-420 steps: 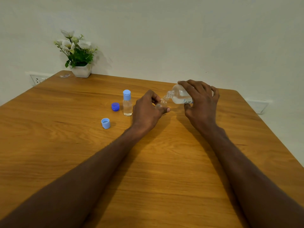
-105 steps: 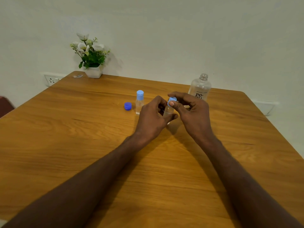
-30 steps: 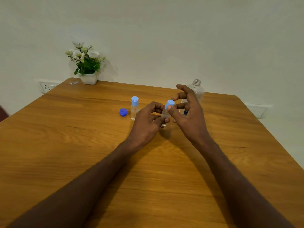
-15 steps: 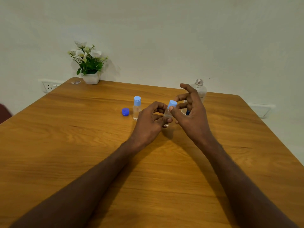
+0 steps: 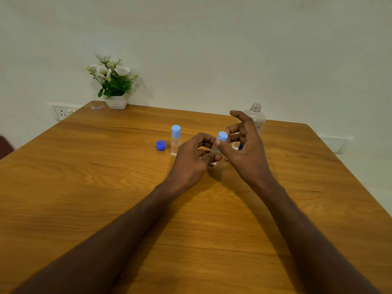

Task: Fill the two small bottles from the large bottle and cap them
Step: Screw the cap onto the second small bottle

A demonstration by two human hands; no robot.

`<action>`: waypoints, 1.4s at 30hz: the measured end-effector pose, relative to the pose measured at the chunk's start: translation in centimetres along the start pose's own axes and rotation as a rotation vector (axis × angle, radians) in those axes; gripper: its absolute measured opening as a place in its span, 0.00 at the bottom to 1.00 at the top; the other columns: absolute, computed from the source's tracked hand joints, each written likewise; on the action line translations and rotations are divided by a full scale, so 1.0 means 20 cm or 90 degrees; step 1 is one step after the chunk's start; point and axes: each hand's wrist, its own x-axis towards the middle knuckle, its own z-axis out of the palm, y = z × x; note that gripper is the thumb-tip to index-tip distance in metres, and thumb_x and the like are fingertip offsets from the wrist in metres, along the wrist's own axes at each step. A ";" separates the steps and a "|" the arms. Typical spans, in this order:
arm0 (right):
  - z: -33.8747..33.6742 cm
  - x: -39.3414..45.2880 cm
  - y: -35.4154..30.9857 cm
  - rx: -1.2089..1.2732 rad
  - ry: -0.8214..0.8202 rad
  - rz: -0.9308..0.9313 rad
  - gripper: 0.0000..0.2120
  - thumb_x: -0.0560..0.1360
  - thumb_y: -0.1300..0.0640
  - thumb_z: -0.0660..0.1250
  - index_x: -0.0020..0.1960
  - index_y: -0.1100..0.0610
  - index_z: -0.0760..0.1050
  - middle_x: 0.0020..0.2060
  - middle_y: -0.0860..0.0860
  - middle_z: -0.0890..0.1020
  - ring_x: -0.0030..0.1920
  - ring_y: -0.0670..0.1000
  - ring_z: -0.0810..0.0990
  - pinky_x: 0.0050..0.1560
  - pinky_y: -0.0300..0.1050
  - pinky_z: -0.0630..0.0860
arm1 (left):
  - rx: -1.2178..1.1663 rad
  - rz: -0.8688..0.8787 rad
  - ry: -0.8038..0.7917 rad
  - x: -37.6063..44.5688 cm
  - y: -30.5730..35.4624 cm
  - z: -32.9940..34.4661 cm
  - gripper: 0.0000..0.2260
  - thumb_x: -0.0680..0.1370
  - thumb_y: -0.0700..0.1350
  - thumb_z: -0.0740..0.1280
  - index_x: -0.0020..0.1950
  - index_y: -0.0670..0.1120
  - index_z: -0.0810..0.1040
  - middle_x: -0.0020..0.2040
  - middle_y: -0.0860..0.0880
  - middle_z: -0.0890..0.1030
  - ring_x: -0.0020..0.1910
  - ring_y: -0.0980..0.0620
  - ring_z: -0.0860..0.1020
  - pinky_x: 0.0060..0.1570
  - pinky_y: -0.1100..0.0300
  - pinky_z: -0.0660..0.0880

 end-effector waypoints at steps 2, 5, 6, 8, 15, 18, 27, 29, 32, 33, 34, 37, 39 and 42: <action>0.00 0.00 0.00 0.000 0.000 -0.006 0.35 0.76 0.60 0.76 0.78 0.50 0.65 0.56 0.48 0.78 0.49 0.44 0.81 0.42 0.34 0.77 | 0.002 0.005 0.000 0.00 0.00 0.00 0.14 0.77 0.35 0.74 0.62 0.43 0.79 0.56 0.46 0.84 0.51 0.48 0.87 0.48 0.52 0.85; 0.00 0.00 0.00 0.004 0.004 -0.009 0.34 0.75 0.62 0.76 0.77 0.51 0.66 0.56 0.49 0.79 0.49 0.46 0.82 0.44 0.34 0.77 | 0.001 -0.001 0.000 0.00 0.00 0.00 0.15 0.77 0.36 0.74 0.62 0.43 0.79 0.57 0.47 0.84 0.51 0.48 0.87 0.48 0.52 0.85; 0.00 0.00 0.00 -0.002 0.004 -0.008 0.34 0.75 0.61 0.76 0.77 0.51 0.66 0.55 0.49 0.79 0.50 0.46 0.82 0.44 0.34 0.76 | 0.003 -0.002 -0.001 0.00 0.00 0.00 0.15 0.77 0.35 0.74 0.62 0.43 0.79 0.57 0.46 0.84 0.51 0.48 0.87 0.48 0.51 0.85; 0.01 0.00 0.00 -0.011 0.001 -0.006 0.35 0.75 0.60 0.77 0.77 0.50 0.65 0.56 0.49 0.78 0.50 0.47 0.82 0.41 0.32 0.75 | 0.010 0.000 -0.002 0.00 0.00 0.00 0.14 0.78 0.35 0.74 0.62 0.44 0.79 0.57 0.46 0.84 0.51 0.48 0.87 0.49 0.49 0.85; 0.00 -0.01 -0.01 -0.001 0.000 0.000 0.34 0.76 0.59 0.77 0.77 0.51 0.66 0.55 0.49 0.79 0.51 0.47 0.82 0.47 0.44 0.82 | 0.009 0.009 -0.003 0.00 0.01 0.00 0.14 0.77 0.36 0.74 0.61 0.45 0.79 0.56 0.48 0.85 0.51 0.48 0.87 0.47 0.53 0.86; 0.00 0.00 0.00 -0.004 0.010 -0.006 0.33 0.76 0.59 0.77 0.76 0.51 0.68 0.54 0.49 0.80 0.50 0.45 0.82 0.49 0.38 0.79 | 0.011 0.013 -0.005 0.00 0.01 -0.01 0.14 0.77 0.36 0.74 0.61 0.45 0.79 0.56 0.49 0.85 0.52 0.49 0.86 0.47 0.54 0.85; 0.02 0.00 0.00 -0.007 0.011 0.010 0.34 0.75 0.56 0.78 0.77 0.51 0.67 0.52 0.47 0.80 0.50 0.43 0.82 0.45 0.31 0.75 | -0.009 0.021 -0.008 0.00 0.01 -0.01 0.13 0.78 0.34 0.73 0.61 0.43 0.79 0.55 0.47 0.85 0.48 0.50 0.87 0.45 0.58 0.84; 0.01 0.00 0.00 0.007 0.008 0.011 0.38 0.75 0.56 0.78 0.79 0.50 0.63 0.53 0.48 0.80 0.50 0.44 0.82 0.43 0.33 0.76 | -0.018 0.021 -0.005 0.00 0.00 -0.01 0.13 0.78 0.34 0.73 0.61 0.43 0.79 0.55 0.47 0.85 0.48 0.49 0.87 0.45 0.56 0.85; 0.01 0.00 0.00 0.017 0.006 0.014 0.39 0.76 0.59 0.77 0.80 0.50 0.61 0.53 0.49 0.81 0.50 0.46 0.82 0.42 0.34 0.75 | -0.019 0.015 -0.007 0.00 0.00 -0.01 0.14 0.77 0.35 0.74 0.61 0.43 0.79 0.56 0.46 0.85 0.49 0.49 0.87 0.45 0.56 0.85; 0.01 0.00 0.01 0.012 0.008 0.014 0.38 0.76 0.59 0.77 0.79 0.50 0.62 0.53 0.48 0.81 0.49 0.45 0.82 0.42 0.33 0.75 | -0.016 0.017 -0.009 0.00 0.00 -0.01 0.14 0.77 0.35 0.74 0.61 0.43 0.79 0.56 0.46 0.84 0.48 0.50 0.87 0.44 0.57 0.84; 0.01 0.00 0.01 0.004 0.009 0.014 0.38 0.75 0.59 0.77 0.79 0.50 0.62 0.52 0.48 0.81 0.49 0.44 0.82 0.43 0.33 0.74 | -0.013 0.019 -0.010 0.00 0.00 -0.01 0.14 0.77 0.35 0.74 0.61 0.43 0.79 0.56 0.46 0.84 0.48 0.50 0.87 0.44 0.58 0.84; 0.01 0.00 0.01 0.012 0.006 0.022 0.38 0.75 0.57 0.78 0.79 0.49 0.63 0.54 0.47 0.80 0.50 0.44 0.82 0.41 0.34 0.77 | -0.011 0.018 -0.012 0.00 0.00 -0.01 0.14 0.78 0.35 0.73 0.61 0.44 0.79 0.57 0.46 0.84 0.50 0.49 0.87 0.44 0.59 0.84; 0.00 0.00 0.00 0.019 0.000 0.019 0.35 0.75 0.58 0.78 0.77 0.49 0.66 0.55 0.47 0.81 0.50 0.45 0.83 0.42 0.38 0.81 | -0.015 0.013 -0.010 0.00 0.00 -0.02 0.14 0.78 0.35 0.74 0.62 0.44 0.79 0.57 0.47 0.84 0.50 0.50 0.87 0.44 0.60 0.84; 0.00 0.00 0.00 -0.001 -0.024 0.030 0.25 0.78 0.59 0.75 0.72 0.50 0.74 0.56 0.49 0.82 0.53 0.48 0.83 0.54 0.52 0.84 | -0.031 0.007 -0.012 0.00 0.00 -0.02 0.14 0.78 0.35 0.74 0.61 0.43 0.79 0.55 0.46 0.85 0.48 0.49 0.87 0.44 0.58 0.84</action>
